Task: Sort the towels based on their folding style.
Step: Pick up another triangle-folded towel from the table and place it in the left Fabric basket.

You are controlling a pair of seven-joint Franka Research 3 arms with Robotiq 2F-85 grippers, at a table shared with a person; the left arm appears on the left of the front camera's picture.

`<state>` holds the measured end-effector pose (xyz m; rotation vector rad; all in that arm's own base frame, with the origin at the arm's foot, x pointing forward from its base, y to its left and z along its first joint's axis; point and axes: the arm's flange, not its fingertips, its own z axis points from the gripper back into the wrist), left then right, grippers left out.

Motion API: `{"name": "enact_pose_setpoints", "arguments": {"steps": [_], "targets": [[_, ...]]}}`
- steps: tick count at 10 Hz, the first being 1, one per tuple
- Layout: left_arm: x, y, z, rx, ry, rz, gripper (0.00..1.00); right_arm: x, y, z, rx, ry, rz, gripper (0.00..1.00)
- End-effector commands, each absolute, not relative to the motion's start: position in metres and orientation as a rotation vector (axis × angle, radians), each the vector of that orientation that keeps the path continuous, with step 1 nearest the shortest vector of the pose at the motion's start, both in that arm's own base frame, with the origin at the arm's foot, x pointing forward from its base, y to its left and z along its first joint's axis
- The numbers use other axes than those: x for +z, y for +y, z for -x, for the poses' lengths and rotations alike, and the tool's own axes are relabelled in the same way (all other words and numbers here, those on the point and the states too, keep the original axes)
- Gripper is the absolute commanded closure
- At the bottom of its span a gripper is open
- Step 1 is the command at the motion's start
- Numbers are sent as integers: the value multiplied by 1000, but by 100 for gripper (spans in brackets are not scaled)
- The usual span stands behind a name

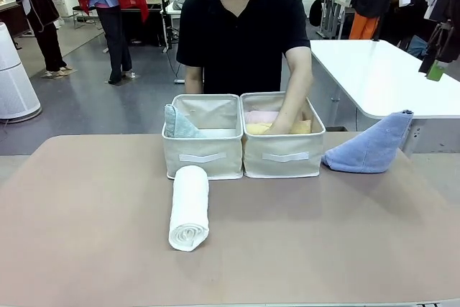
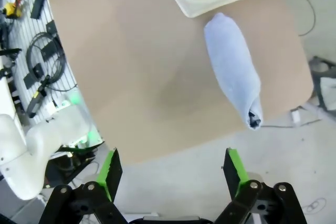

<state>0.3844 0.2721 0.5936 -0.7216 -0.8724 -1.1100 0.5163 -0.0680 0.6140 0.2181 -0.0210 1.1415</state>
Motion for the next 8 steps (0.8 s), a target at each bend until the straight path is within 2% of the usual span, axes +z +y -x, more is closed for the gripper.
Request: {"name": "enact_pose_setpoints", "arguments": {"steps": [1, 4, 6, 8], "targets": [[594, 275, -383, -1130, -882, 722, 0, 616, -67, -511, 1115, -9, -201, 0], [594, 275, -383, -1130, -882, 722, 0, 617, -68, -515, 1135, -24, -214, 0], [594, 275, -383, -1130, -882, 722, 0, 605, -75, -542, 1221, -97, -129, 0], [594, 275, -383, -1130, -882, 722, 0, 581, -82, -580, 1281, -51, -108, 0]]}}
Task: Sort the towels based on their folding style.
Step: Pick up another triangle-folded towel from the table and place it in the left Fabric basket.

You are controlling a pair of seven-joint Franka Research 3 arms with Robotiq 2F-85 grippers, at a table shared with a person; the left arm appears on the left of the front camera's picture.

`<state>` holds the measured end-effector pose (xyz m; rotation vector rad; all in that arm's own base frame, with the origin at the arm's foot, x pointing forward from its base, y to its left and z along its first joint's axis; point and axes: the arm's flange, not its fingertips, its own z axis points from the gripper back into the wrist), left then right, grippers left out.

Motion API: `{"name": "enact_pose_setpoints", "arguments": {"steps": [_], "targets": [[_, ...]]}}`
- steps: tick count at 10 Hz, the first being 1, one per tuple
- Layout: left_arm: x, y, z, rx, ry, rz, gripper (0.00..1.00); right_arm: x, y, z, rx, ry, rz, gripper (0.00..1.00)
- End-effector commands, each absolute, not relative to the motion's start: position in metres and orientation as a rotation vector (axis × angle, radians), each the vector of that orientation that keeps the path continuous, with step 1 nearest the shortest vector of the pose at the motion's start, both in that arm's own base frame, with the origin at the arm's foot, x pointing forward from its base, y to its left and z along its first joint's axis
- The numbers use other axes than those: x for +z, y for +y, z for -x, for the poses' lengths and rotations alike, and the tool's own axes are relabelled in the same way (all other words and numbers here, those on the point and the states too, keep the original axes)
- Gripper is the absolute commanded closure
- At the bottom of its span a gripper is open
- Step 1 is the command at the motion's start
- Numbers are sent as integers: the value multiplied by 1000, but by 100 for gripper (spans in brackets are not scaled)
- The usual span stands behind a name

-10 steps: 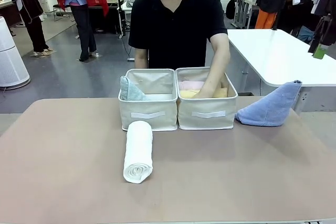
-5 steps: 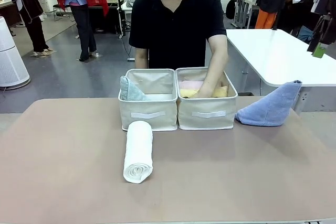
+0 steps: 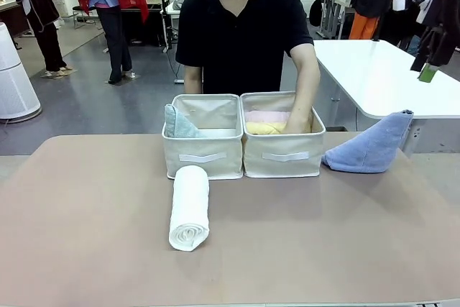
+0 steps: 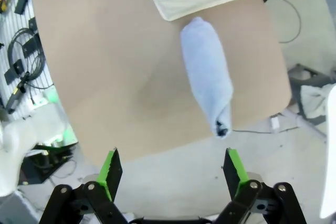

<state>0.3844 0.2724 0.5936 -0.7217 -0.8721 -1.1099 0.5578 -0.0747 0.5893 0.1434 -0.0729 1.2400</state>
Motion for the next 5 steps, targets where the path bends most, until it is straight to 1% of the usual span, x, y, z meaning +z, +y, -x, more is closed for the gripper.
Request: {"name": "enact_pose_setpoints", "arguments": {"steps": [1, 3, 5], "targets": [[594, 275, -383, -1130, -882, 722, 0, 566, -85, -597, 1274, -64, -97, 0], [594, 275, -383, -1130, -882, 722, 0, 540, -94, -631, 1283, -86, -29, 0], [594, 275, -383, -1130, -882, 722, 0, 526, -98, -642, 1337, -75, -97, 0]]}}
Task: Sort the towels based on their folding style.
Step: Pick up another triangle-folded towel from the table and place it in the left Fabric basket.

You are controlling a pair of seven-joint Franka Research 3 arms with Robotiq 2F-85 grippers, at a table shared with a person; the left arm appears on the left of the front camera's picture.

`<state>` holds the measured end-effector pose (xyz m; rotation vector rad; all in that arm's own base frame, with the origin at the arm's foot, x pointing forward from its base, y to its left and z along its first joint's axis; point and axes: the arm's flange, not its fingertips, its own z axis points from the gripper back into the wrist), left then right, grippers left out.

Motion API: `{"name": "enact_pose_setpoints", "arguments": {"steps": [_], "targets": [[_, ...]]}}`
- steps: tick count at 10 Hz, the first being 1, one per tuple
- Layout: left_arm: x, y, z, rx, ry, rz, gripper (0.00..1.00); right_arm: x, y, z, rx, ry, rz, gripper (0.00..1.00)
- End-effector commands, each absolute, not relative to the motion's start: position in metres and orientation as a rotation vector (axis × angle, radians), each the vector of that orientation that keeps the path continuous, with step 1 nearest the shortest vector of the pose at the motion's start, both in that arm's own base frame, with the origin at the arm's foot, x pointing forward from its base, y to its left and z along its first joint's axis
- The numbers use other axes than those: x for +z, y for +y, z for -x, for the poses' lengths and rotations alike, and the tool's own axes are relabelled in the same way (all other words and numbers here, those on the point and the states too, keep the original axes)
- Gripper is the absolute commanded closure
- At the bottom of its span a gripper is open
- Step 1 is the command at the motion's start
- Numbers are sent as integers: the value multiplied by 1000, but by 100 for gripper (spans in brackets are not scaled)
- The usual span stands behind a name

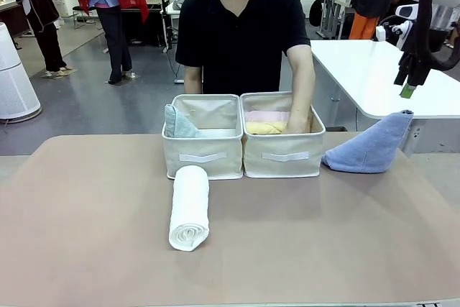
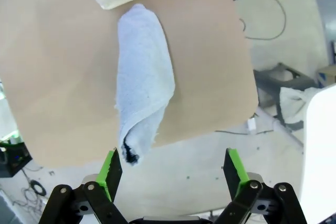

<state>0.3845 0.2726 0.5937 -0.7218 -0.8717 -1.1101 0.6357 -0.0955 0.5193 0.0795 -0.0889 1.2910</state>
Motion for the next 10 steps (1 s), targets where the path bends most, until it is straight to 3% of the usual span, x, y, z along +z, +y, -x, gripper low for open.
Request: {"name": "enact_pose_setpoints", "arguments": {"steps": [1, 2, 3, 5, 8, 10], "targets": [[594, 275, -383, -1130, -882, 722, 0, 523, -97, -640, 1341, -41, -101, 0], [594, 275, -383, -1130, -882, 722, 0, 531, -94, -637, 1122, 20, -103, 0], [594, 275, -383, -1130, -882, 722, 0, 515, -96, -639, 1304, -80, -92, 0], [594, 275, -383, -1130, -882, 722, 0, 518, -97, -636, 1246, -51, -102, 0], [594, 275, -383, -1130, -882, 722, 0, 506, -79, -598, 1339, -6, 45, 0], [594, 275, -383, -1130, -882, 722, 0, 500, -81, -591, 1366, -16, 43, 0]]}}
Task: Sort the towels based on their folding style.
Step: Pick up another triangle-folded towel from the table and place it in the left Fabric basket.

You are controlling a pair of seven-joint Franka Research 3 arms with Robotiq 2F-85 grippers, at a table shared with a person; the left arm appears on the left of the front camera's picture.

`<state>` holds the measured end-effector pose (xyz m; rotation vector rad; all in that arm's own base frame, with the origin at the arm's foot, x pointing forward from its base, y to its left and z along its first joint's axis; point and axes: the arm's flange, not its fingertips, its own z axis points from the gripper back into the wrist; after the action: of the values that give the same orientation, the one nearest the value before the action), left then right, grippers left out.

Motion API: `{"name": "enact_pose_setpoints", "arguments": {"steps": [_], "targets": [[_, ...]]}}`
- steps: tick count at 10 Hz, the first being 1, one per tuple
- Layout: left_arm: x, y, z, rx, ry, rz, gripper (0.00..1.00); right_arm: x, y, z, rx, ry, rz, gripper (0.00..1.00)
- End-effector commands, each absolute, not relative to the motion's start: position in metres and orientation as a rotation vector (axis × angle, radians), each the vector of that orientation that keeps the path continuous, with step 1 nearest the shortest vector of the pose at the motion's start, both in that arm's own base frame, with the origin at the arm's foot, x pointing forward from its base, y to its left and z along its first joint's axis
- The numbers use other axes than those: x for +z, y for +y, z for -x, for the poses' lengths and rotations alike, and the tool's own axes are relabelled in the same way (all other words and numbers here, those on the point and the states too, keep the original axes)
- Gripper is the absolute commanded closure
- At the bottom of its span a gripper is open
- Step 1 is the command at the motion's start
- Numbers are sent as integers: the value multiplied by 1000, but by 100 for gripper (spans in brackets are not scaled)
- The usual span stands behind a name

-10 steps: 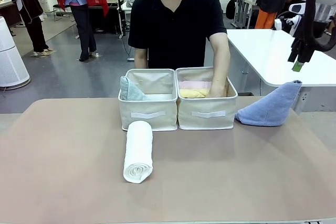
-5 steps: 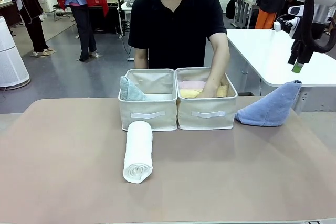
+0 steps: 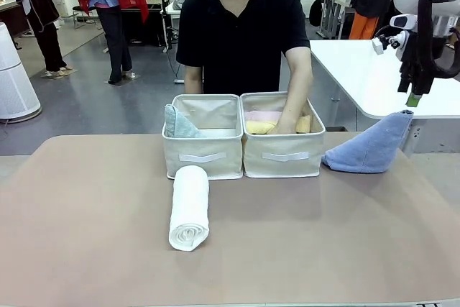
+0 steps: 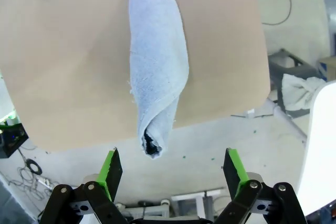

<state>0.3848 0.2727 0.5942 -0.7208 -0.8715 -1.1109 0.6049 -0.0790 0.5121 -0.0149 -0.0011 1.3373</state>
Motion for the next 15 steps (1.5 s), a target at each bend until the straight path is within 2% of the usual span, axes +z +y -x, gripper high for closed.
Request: {"name": "enact_pose_setpoints", "arguments": {"steps": [1, 10, 15], "targets": [[594, 275, -383, -1130, -882, 722, 0, 495, -83, -593, 1374, -41, 41, 0], [594, 275, -383, -1130, -882, 722, 0, 449, -69, -616, 1419, 46, -34, 0], [594, 275, -383, -1130, -882, 722, 0, 447, -71, -616, 1410, 68, -21, 0]]}}
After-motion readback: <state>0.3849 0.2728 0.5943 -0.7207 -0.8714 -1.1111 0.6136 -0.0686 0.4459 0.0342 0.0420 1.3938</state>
